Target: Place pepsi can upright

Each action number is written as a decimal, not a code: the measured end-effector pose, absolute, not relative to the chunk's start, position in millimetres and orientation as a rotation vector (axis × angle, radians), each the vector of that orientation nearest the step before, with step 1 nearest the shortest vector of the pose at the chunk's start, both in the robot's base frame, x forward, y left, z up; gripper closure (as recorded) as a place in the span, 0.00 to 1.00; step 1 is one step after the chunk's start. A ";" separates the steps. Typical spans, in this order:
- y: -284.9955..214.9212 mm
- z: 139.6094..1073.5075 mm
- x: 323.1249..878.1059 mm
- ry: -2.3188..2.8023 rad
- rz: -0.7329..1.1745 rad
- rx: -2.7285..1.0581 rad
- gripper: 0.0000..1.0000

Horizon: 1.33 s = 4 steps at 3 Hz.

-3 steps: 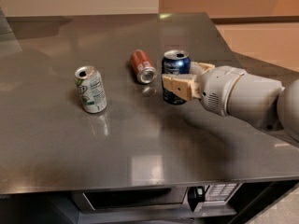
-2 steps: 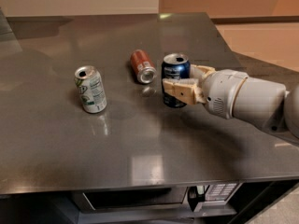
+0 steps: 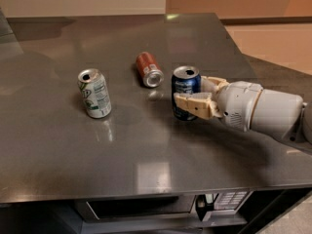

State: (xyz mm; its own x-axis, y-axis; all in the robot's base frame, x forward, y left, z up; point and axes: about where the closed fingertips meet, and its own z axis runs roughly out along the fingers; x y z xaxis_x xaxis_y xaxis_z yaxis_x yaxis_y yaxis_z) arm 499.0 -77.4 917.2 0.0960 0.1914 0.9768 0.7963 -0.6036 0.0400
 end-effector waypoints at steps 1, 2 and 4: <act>-80.9 909.9 496.4 -0.960 -1.531 -1.839 1.00; -81.1 905.2 494.4 -0.942 -1.539 -1.798 0.82; -85.8 891.9 492.7 -0.953 -1.542 -1.768 0.35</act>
Offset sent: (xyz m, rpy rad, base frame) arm -0.0070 -0.0091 -0.0189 0.0780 -0.0570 0.0537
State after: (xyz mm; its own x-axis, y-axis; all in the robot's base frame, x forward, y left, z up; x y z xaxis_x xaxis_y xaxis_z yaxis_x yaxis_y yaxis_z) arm 492.7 -85.8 891.9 0.0673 0.1301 0.9892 0.8267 -0.5624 0.0177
